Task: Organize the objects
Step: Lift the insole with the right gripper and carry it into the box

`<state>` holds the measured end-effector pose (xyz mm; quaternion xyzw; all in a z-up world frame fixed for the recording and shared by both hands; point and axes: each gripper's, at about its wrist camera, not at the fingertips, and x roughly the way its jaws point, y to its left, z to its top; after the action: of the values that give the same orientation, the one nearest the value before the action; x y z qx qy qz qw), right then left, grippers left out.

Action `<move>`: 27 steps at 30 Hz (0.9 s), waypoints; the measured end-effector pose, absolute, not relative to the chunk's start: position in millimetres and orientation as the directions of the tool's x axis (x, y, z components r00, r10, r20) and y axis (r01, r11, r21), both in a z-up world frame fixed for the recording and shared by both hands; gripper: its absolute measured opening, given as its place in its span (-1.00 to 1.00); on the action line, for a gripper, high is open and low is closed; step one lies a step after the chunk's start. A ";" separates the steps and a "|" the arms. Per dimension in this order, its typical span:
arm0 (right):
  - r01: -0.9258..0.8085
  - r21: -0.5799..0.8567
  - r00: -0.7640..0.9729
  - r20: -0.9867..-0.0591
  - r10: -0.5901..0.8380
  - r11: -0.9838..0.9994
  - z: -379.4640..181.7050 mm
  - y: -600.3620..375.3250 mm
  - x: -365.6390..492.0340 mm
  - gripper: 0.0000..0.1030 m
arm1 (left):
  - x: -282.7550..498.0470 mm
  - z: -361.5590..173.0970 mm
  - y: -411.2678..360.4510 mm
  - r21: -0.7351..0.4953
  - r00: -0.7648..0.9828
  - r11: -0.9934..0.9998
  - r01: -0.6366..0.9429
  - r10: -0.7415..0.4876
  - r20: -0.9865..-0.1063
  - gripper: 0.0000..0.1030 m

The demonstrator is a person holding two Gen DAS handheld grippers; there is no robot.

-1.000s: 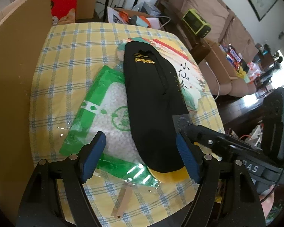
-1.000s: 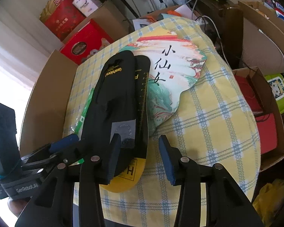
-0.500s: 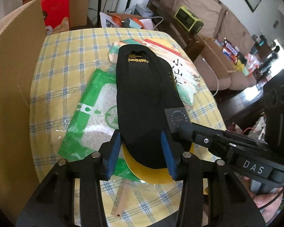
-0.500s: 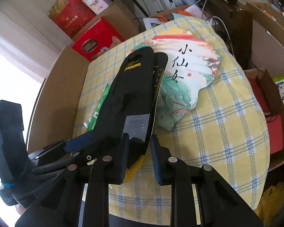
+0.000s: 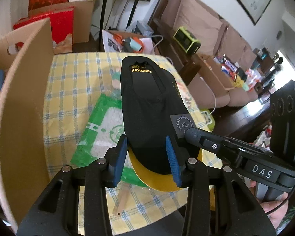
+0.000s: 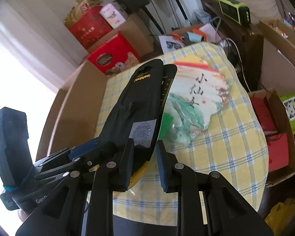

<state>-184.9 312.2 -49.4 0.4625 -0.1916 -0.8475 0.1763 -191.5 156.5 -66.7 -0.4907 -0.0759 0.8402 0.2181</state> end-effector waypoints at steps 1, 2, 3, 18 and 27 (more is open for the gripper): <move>0.131 0.486 -0.516 -0.711 -0.478 -0.864 -44.0 309.5 -183.8 -0.57 | -189.5 -61.4 153.9 -0.343 -0.430 -0.893 -0.292 0.443 -0.787 -0.28; 0.140 0.484 -0.522 -0.705 -0.480 -0.864 -39.1 307.0 -182.4 -0.57 | -187.5 -56.5 151.7 -0.343 -0.438 -0.892 -0.293 0.445 -0.781 -0.28; 0.150 0.482 -0.528 -0.699 -0.483 -0.863 -33.7 304.8 -180.2 -0.57 | -184.7 -49.9 148.2 -0.342 -0.450 -0.892 -0.295 0.446 -0.774 -0.28; 0.307 0.444 -0.540 -0.647 -0.538 -0.842 21.3 239.1 -167.3 -0.57 | -155.6 6.3 83.1 -0.324 -0.565 -0.908 -0.264 0.418 -0.712 -0.29; 0.407 0.426 -0.488 -0.647 -0.586 -0.808 23.2 165.9 -169.4 -0.56 | -146.7 12.4 9.4 -0.320 -0.595 -0.930 -0.183 0.364 -0.717 -0.29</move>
<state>-169.4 165.9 23.2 0.4146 -0.1083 -0.8557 0.2901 -146.7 9.4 12.4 -0.4230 -0.1069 0.8865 0.1543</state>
